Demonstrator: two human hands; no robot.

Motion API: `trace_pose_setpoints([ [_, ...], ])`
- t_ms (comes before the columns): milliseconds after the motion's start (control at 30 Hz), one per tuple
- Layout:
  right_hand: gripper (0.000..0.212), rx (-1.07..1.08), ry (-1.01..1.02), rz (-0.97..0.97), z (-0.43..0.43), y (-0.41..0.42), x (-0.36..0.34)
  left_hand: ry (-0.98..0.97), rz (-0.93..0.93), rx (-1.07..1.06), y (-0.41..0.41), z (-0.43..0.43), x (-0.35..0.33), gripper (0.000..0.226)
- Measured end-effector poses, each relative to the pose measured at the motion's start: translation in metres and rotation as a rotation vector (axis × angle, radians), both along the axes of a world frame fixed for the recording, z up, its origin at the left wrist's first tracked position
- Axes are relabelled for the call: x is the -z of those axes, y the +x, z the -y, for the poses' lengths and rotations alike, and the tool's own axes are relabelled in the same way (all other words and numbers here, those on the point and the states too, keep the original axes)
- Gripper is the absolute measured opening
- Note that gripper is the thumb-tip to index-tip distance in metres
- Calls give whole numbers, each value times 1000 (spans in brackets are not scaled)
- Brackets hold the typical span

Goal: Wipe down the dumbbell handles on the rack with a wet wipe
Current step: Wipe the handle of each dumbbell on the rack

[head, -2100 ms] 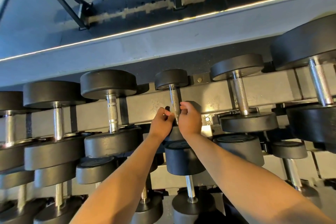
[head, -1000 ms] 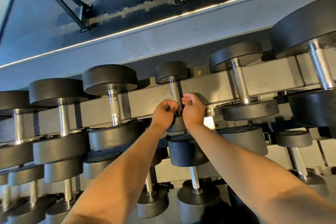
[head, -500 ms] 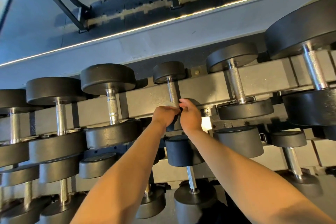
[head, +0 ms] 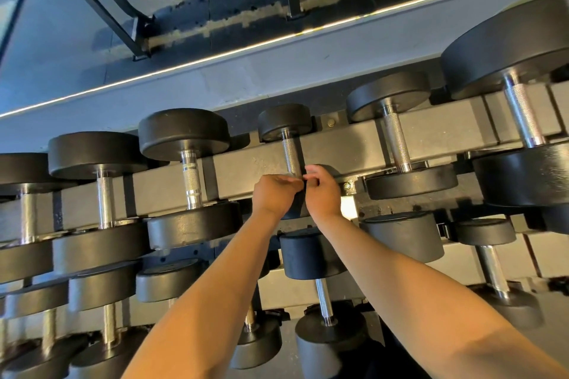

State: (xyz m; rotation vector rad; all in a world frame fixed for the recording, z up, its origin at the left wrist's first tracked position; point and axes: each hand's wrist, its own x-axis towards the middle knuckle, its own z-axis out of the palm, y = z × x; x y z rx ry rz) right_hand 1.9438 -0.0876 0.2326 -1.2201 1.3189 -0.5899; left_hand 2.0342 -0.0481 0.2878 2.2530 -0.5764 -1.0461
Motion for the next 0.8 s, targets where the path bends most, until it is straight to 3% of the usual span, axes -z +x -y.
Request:
trace_pose_setpoints([
  [133,24,73,127,172,6,-8,-12,-172,-40,29,-18,1,1,13],
  [267,12,8,81,278,14,-14,-28,-326,12,160,-15,8,0,25],
  [400,13,-78,96,182,35,-3,-31,-407,10,253,-8,13,4,50],
  [567,19,135,11,48,58,21,-34,-395,93,110,-3,22,18,73],
  [667,13,160,-7,17,70,35,-33,-318,101,-46,-3,31,27,61],
  [800,24,104,164,10,79,55,-30,-237,145,-48,-8,36,30,50],
])
